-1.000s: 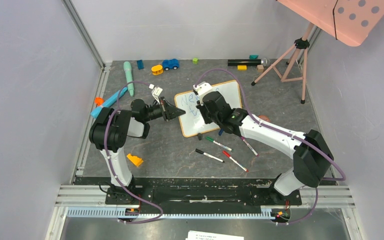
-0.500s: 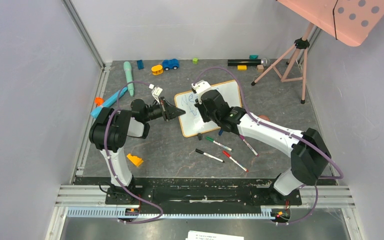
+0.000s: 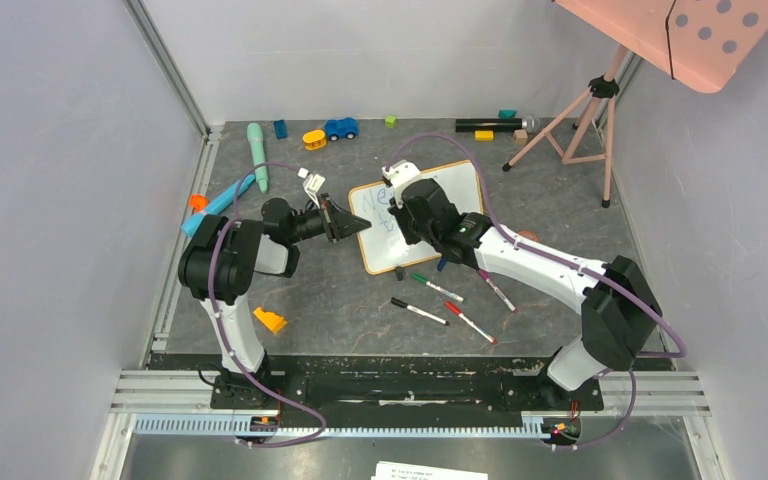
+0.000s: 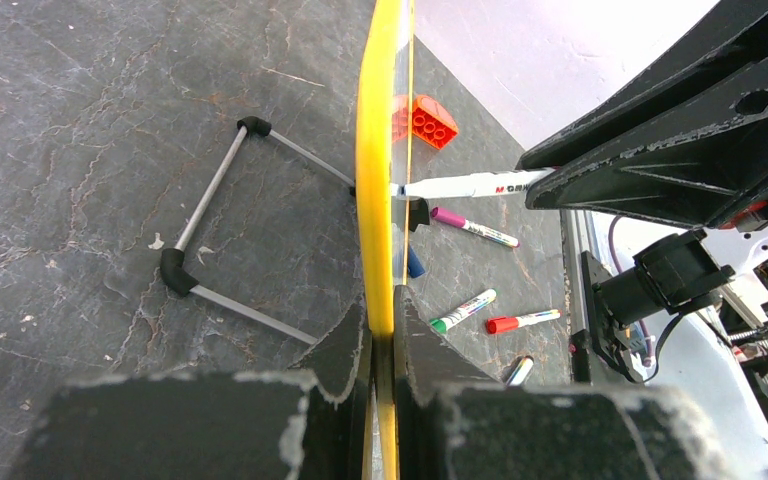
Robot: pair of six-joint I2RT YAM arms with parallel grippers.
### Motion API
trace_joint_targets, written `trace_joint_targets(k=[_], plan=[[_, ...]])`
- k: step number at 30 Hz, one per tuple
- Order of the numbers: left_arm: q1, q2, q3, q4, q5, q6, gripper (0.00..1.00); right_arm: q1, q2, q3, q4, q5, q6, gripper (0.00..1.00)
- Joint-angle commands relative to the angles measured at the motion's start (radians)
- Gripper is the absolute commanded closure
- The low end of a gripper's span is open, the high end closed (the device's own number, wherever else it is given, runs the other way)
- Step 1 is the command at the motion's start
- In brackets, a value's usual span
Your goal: Write a sentence on the whiteboard
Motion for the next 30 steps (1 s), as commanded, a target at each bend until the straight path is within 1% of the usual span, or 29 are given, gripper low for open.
trace_joint_targets(k=[1,10,30], plan=[[0.009,0.012,0.008,0.05,-0.037,0.096,0.98,-0.004,-0.004,-0.009,0.034,-0.03,-0.013,1.0],[0.009,0.012,0.006,0.051,-0.037,0.096,0.98,-0.004,-0.015,-0.033,0.009,-0.029,-0.01,1.0],[0.009,0.011,0.005,0.052,-0.037,0.096,0.98,-0.004,-0.014,-0.004,-0.028,0.077,-0.001,1.0]])
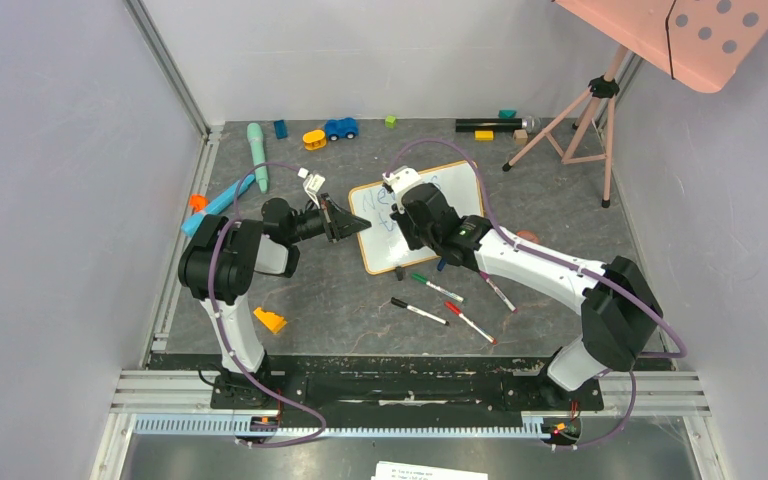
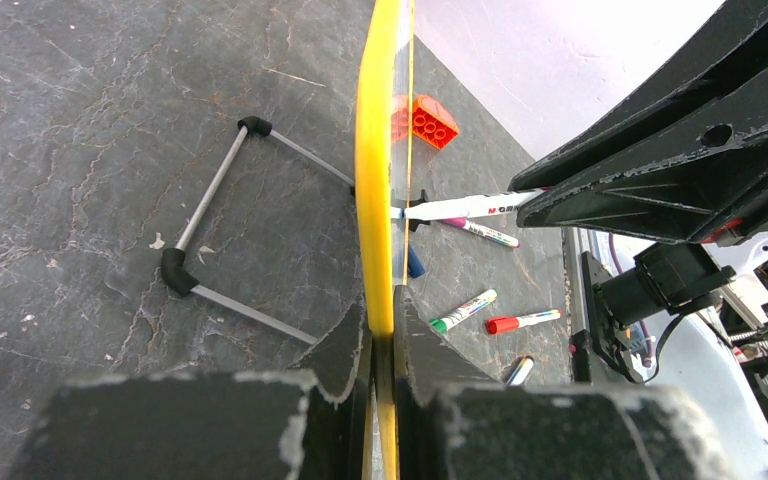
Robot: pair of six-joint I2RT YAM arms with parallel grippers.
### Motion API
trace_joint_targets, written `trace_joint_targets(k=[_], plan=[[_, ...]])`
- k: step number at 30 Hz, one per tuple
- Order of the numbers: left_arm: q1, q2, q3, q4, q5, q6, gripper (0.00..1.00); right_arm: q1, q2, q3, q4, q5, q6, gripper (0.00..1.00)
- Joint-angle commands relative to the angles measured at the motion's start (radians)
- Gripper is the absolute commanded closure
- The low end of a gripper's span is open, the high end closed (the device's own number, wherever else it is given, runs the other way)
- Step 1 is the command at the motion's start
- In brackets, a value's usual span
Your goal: Write a sentence on the whiteboard
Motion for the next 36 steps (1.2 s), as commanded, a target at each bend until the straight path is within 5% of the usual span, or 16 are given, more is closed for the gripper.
trace_joint_targets(k=[1,36], plan=[[0.009,0.011,0.005,0.052,-0.036,0.096,0.98,-0.006,-0.008,0.023,0.007,0.078,-0.002,1.0],[0.009,0.017,0.013,0.049,-0.032,0.097,0.98,-0.009,0.012,0.068,0.078,-0.013,-0.033,1.0]])
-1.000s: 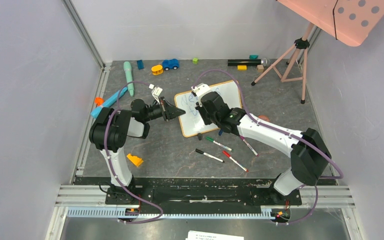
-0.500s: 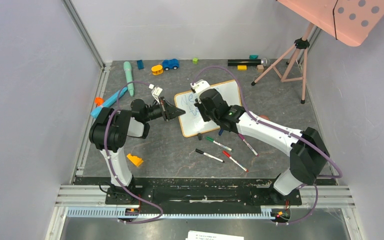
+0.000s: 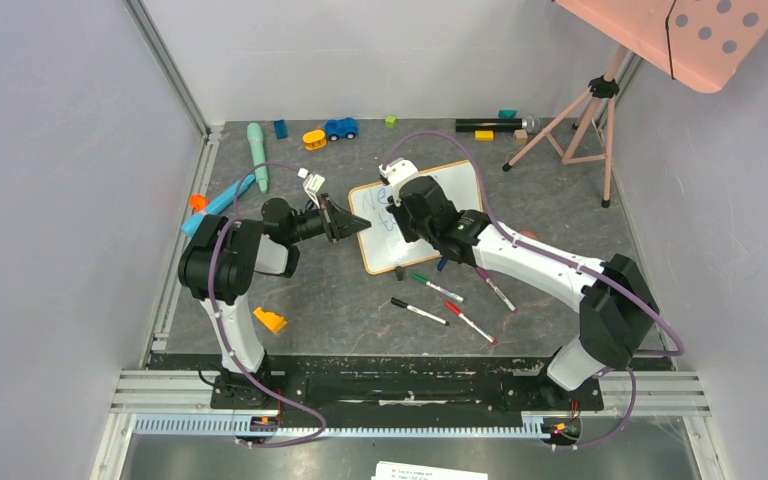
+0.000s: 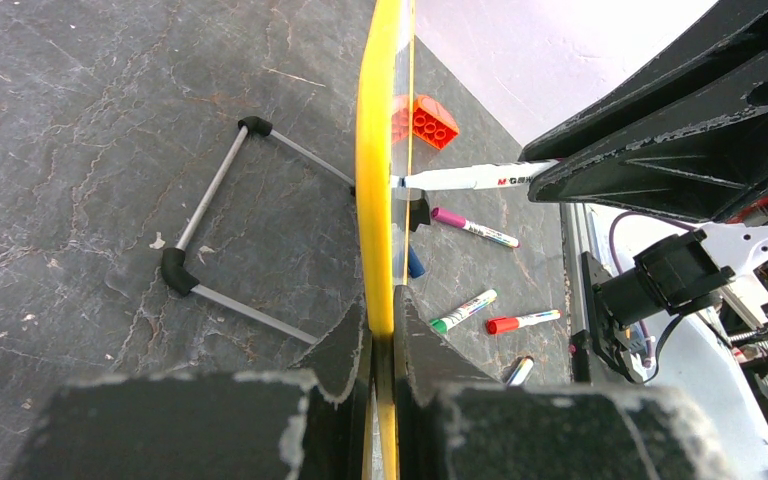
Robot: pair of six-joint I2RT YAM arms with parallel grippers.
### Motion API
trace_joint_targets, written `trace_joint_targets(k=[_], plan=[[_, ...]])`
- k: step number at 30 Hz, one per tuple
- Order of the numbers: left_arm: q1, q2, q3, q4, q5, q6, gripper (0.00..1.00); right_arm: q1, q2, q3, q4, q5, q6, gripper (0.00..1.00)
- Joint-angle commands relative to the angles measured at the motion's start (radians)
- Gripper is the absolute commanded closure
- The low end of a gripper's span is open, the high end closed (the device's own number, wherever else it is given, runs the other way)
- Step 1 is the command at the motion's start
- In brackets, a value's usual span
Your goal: Write a sentence on the whiteboard
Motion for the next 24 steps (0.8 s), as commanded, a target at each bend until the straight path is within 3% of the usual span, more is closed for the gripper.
trace_joint_targets(k=[1,24], plan=[[0.008,0.017,0.014,0.051,-0.031,0.095,0.98,-0.009,-0.016,0.011,0.069,-0.011,-0.013,1.0],[0.008,0.046,0.032,0.094,0.012,0.056,0.98,-0.069,-0.244,-0.199,0.106,0.017,0.021,1.0]])
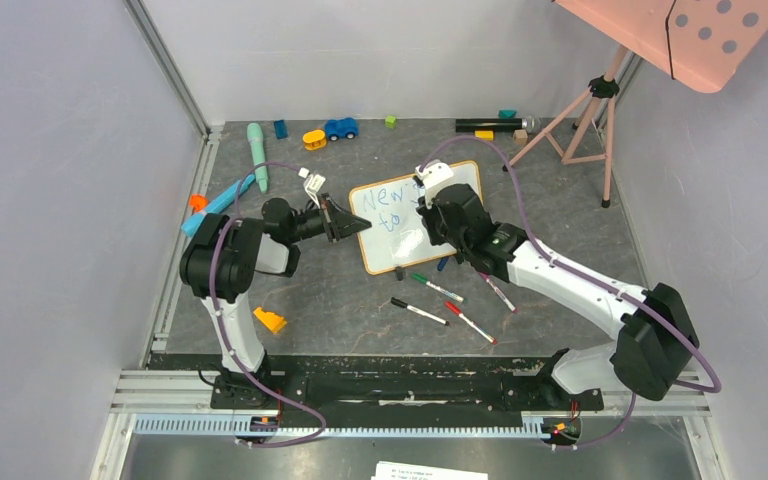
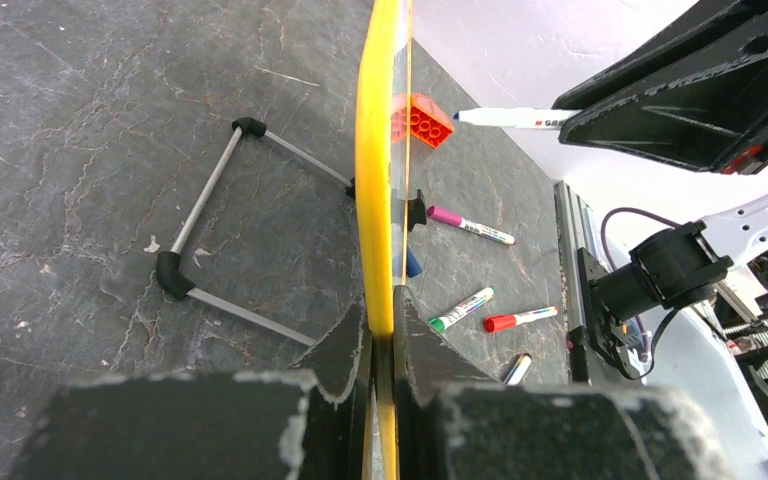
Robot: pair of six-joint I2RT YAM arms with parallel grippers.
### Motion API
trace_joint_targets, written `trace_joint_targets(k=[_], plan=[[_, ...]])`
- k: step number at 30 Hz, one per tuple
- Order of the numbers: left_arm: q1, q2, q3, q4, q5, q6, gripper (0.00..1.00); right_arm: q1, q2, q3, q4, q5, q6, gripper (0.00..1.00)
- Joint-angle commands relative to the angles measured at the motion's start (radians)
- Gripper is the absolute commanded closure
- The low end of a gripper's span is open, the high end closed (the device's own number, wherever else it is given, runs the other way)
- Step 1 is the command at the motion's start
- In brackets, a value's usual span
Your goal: Write a sentence on the whiteboard
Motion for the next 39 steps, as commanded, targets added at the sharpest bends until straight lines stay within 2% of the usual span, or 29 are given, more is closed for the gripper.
trace_joint_targets(k=[1,23,28,30,35,39], plan=[[0.008,0.039,0.032,0.079,0.009,0.058,0.98,-0.001,-0.037,-0.017,0.038,0.016,0.008,1.0],[0.007,0.055,0.064,0.04,0.014,0.061,0.98,-0.001,-0.081,-0.019,0.067,0.001,-0.057,1.0],[0.008,0.042,0.109,-0.056,0.051,0.114,0.98,-0.001,-0.082,0.001,0.063,0.046,-0.129,1.0],[0.008,0.032,0.136,-0.127,0.054,0.126,0.98,-0.003,-0.108,-0.014,0.041,0.098,-0.127,1.0],[0.008,-0.027,0.177,-0.317,0.073,0.162,0.98,-0.012,-0.2,-0.054,0.006,0.119,-0.101,1.0],[0.01,-0.05,0.163,-0.328,0.053,0.18,0.98,-0.012,-0.232,-0.071,-0.022,0.137,-0.069,1.0]])
